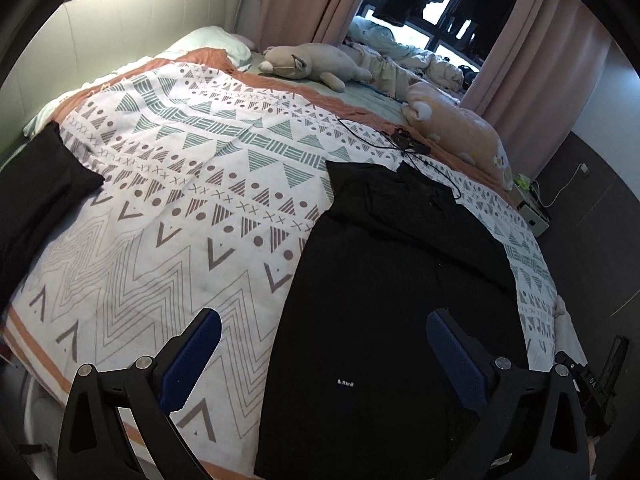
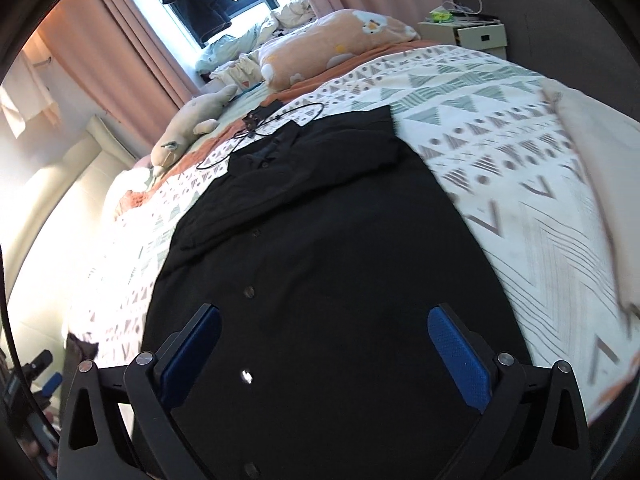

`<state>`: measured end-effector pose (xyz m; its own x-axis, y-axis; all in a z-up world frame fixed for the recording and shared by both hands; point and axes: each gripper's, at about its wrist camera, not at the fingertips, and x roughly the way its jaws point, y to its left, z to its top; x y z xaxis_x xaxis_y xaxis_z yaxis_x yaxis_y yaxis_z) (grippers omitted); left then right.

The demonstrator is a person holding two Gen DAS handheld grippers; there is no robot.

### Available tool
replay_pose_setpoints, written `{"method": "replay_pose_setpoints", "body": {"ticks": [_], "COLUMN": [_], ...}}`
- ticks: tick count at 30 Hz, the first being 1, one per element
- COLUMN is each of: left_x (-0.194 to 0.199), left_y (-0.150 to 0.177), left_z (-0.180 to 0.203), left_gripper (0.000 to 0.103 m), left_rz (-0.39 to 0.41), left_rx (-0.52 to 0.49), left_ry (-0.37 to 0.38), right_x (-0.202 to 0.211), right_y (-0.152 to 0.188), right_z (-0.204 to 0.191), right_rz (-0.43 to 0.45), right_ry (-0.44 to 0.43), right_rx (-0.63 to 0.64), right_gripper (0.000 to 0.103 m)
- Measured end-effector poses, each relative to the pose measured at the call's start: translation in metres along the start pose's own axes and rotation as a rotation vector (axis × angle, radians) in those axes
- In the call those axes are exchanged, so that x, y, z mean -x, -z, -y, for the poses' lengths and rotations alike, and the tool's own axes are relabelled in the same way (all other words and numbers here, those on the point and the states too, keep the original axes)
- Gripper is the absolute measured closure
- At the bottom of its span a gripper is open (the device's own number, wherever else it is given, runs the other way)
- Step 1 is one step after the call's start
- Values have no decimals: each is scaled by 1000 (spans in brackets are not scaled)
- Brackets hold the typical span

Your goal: Fold large clothes

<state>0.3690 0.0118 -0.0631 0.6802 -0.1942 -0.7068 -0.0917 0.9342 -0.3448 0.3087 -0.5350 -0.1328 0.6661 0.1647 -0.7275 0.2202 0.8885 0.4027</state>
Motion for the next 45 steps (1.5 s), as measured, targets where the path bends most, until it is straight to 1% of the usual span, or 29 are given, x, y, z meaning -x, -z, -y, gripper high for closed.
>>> {"method": "replay_pose_setpoints", "body": {"ticks": [4, 6, 7, 8, 9, 11, 13, 17, 18, 19, 20, 21, 22, 24, 25, 27, 31, 32, 33, 34, 36, 39, 42, 45], "left_x": [22, 27, 26, 25, 24, 23, 22, 12, 9, 4, 0, -4, -9, -17, -21, -30, -48, -53, -59, -64, -72, -78, -81, -80], "left_y": [24, 36, 43, 49, 57, 70, 83, 104, 109, 115, 120, 123, 127, 132, 134, 135, 130, 129, 128, 127, 127, 126, 126, 129], "left_z": [-3, -6, -7, -10, -14, -22, -28, -40, -43, -47, -51, -53, -57, -61, -62, -64, -66, -66, -67, -67, -70, -71, -74, -78], "left_gripper": [1, 1, 1, 3, 7, 9, 17, 26, 31, 34, 35, 37, 41, 45, 46, 46, 47, 51, 57, 59, 59, 59, 59, 60], "left_rz": [9, 11, -4, -20, -29, -46, -66, -107, -118, -133, -147, -155, -165, -183, -189, -198, -215, -223, -235, -248, -257, -251, -256, -269], "left_rx": [-34, -47, -53, -55, -52, -42, -35, -7, 2, 18, 33, 46, 60, 82, 93, 107, 122, 128, 132, 134, 142, 153, 172, 197], "left_ry": [-10, 16, 20, 17, 17, 15, 17, 27, 30, 33, 38, 44, 49, 57, 68, 84, 91, 96, 102, 106, 115, 140, 166, 191], "right_x": [28, 40, 47, 51, 56, 65, 70, 75, 74, 74, 72, 70, 68, 65, 63, 58, 44, 39, 35, 29, 21, 7, -3, -3], "right_y": [21, 31, 37, 41, 45, 54, 61, 80, 84, 87, 91, 95, 99, 103, 105, 106, 104, 103, 101, 100, 98, 99, 103, 110], "right_z": [23, 34, 42, 48, 55, 71, 81, 103, 106, 109, 113, 118, 124, 135, 138, 145, 156, 157, 159, 159, 161, 162, 162, 162], "right_rz": [18, 28, 36, 36, 36, 45, 47, 34, 27, 22, 14, 6, -2, -10, -10, -9, -19, -22, -23, -25, -29, -44, -55, -39], "right_ry": [24, 43, 53, 59, 59, 40, 45, 21, 20, 17, 6, -10, -29, -44, -48, -71, -120, -130, -138, -151, -164, -211, -240, -277], "right_rx": [-17, -16, -10, -15, -29, -52, -63, -93, -93, -94, -96, -102, -115, -138, -144, -159, -205, -217, -224, -234, -245, -283, -314, -350], "right_gripper": [0, 0, 0, 0, 0, 0, 0, 0, 1, 3, 7, 15, 18, 20, 20, 23, 26, 27, 28, 28, 29, 30, 38, 39]}}
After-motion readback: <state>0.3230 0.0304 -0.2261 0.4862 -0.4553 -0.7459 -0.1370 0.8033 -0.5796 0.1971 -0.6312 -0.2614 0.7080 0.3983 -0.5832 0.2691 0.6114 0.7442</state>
